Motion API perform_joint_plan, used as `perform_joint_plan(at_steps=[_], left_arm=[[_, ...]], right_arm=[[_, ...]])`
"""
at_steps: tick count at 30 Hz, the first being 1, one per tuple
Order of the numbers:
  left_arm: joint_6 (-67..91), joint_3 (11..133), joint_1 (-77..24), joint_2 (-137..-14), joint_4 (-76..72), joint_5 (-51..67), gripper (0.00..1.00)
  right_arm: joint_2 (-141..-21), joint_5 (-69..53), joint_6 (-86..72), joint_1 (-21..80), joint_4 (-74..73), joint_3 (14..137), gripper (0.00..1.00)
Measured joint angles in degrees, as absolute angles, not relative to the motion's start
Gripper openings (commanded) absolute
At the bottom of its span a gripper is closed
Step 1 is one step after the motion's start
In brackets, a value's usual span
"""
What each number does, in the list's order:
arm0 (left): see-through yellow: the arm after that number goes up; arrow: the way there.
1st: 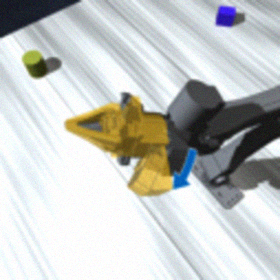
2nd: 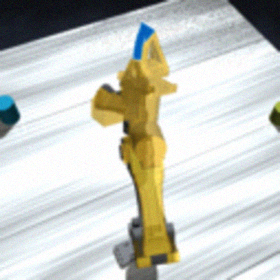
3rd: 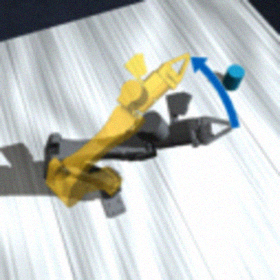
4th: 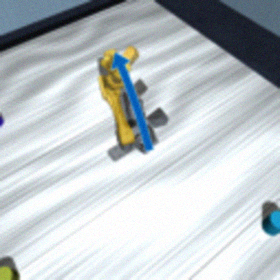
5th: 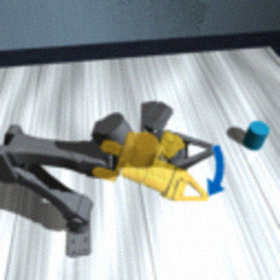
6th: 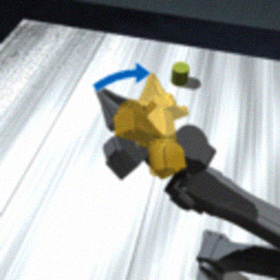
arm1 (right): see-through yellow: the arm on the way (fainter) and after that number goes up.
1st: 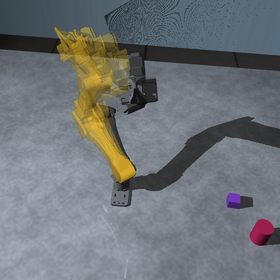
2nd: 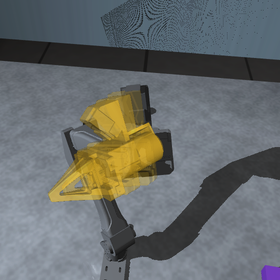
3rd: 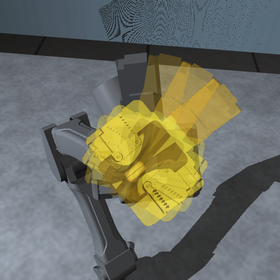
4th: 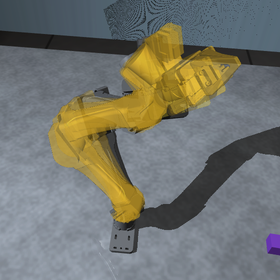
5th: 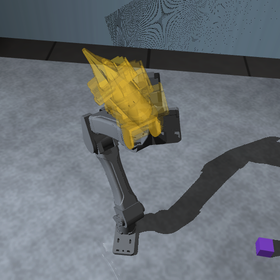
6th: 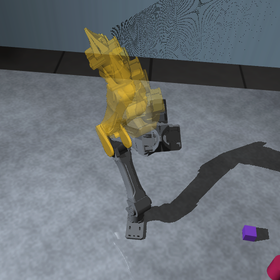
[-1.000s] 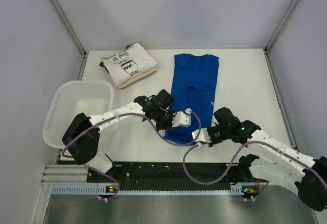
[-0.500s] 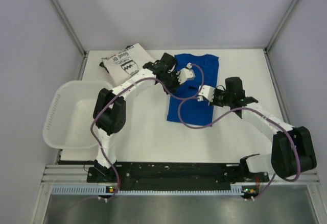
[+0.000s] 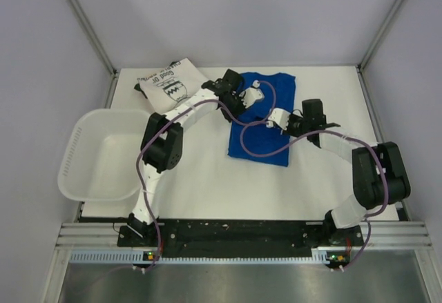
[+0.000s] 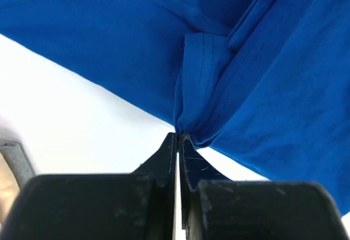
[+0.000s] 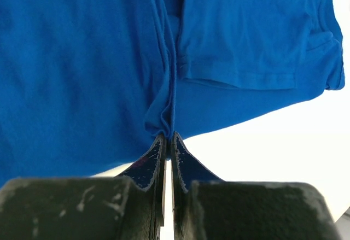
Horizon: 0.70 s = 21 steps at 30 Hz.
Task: Fold and stack the t-shirts
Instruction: Fold the folded rectangular tshirt in 1/3 of the way
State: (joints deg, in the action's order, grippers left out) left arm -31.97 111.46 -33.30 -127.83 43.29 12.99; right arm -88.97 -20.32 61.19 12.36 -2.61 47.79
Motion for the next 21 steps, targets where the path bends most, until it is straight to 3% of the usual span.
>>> perform_joint_plan(at_steps=[2,4,6,9,11,14,21], left_arm=[[-31.5,112.2,-33.2,-128.6,43.0,12.0,0.17],[-31.2,113.3,-33.2,-129.3,42.5,10.7,0.36],[-30.8,114.9,-33.2,-130.1,41.7,8.5,0.5],[-29.9,118.3,-33.1,-131.2,40.4,5.6,0.53],[-30.0,120.0,-32.9,-131.2,40.2,5.4,0.52],[-33.3,116.9,-32.7,-127.8,40.2,10.7,0.51],[-49.7,88.3,-35.3,-107.2,44.1,28.6,0.58]], right_arm=[[-90.6,-19.9,60.3,12.2,-1.8,48.9,0.24],[-92.1,-18.9,58.5,12.1,-0.8,50.0,0.33],[-93.6,-16.6,55.7,11.9,1.1,51.3,0.35],[-94.9,-13.1,51.3,11.7,1.7,54.5,0.58],[-93.7,-13.4,50.4,11.4,1.6,55.5,0.67],[-87.4,-16.9,53.2,11.6,0.0,53.2,0.68],[-70.7,-22.2,65.2,21.3,-9.6,37.8,0.71]])
